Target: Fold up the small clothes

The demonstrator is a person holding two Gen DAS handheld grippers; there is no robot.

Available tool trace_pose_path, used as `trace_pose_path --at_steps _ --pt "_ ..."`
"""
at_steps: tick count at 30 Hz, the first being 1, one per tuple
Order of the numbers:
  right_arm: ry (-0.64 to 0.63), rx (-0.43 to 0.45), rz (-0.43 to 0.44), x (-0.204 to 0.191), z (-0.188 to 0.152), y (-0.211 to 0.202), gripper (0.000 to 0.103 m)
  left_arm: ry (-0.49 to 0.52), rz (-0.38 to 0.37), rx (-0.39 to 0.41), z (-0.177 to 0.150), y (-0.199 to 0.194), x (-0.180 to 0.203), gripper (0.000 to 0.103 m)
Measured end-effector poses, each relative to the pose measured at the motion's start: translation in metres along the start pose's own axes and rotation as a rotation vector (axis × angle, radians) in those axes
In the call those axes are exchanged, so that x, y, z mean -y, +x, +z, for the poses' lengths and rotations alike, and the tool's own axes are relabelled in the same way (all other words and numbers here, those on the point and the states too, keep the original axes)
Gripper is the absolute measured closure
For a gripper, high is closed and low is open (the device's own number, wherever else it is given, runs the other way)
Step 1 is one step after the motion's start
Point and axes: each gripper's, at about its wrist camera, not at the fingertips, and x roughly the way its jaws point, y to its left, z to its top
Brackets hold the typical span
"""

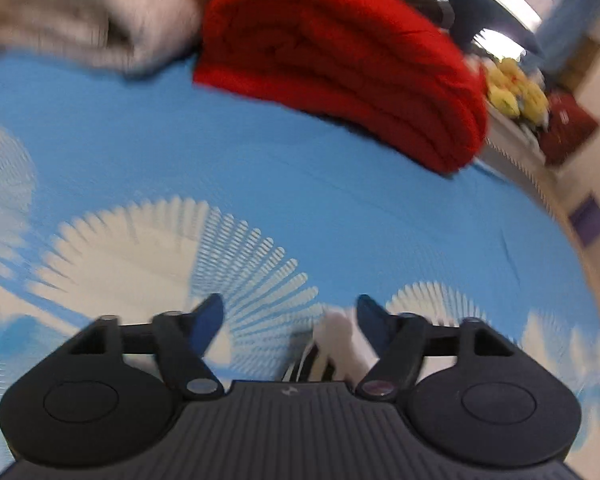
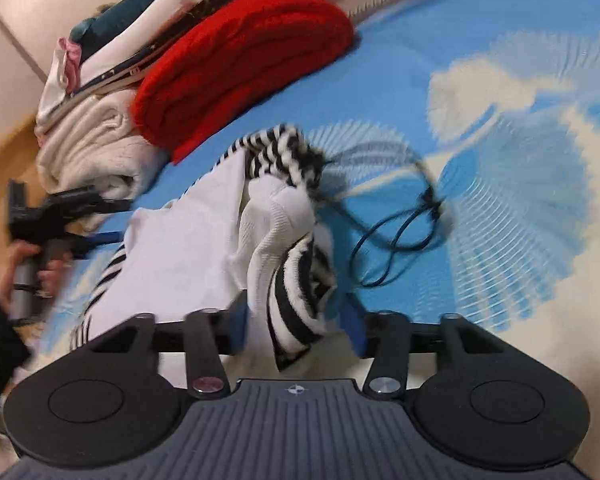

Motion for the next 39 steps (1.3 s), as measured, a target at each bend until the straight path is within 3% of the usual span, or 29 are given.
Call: trace_pose_path --at_steps 2,4,6,9,13,17,20,23,25,27,30,39 --pt "-0.087 0.049 -0.058 -0.023 0.000 -0.035 0.033 0.112 0.069 0.035 -0.011 -0.045 0.014 0.005" --pt "-0.133 0.104 -0.078 -0.047 -0.004 -0.075 0.018 0.201 0.137 0.109 -0.037 -0.097 0.032 0.000" --pt "-0.146 0.144 -0.126 -0.073 -0.013 -0.108 0.011 0.261 0.155 0.163 -0.070 -0.153 0.049 0.000" --pt "-0.129 0.199 -0.205 -0.104 -0.034 -0.145 0.001 0.238 0.163 0.204 -0.139 -0.224 0.066 0.000" --pt "-0.054 0.212 -0.317 -0.123 -0.082 -0.162 0.001 0.196 0.182 0.190 -0.228 -0.266 0.077 0.000" --pt "-0.141 0.201 -0.367 -0.129 -0.125 -0.148 0.001 0.234 0.210 0.205 -0.286 -0.264 0.078 0.000" --pt "-0.255 0.099 -0.356 -0.130 -0.134 -0.125 0.001 0.225 0.255 0.179 -0.303 -0.245 0.069 0.000" --pt "-0.280 0.091 -0.377 -0.131 -0.135 -0.114 0.001 0.272 0.236 0.171 -0.303 -0.239 0.069 0.000" --pt "-0.296 0.084 -0.385 -0.130 -0.133 -0.109 0.001 0.297 0.274 0.210 -0.303 -0.233 0.069 0.000" --pt "-0.298 0.081 -0.388 -0.129 -0.129 -0.104 0.001 0.282 0.316 0.173 -0.301 -0.221 0.067 0.001" --pt "-0.297 0.091 -0.394 -0.131 -0.128 -0.100 0.001 0.245 0.255 0.143 -0.295 -0.213 0.067 0.001" --pt "-0.302 0.067 -0.404 -0.132 -0.125 -0.085 0.001 0.250 0.232 0.132 -0.288 -0.205 0.070 0.001"
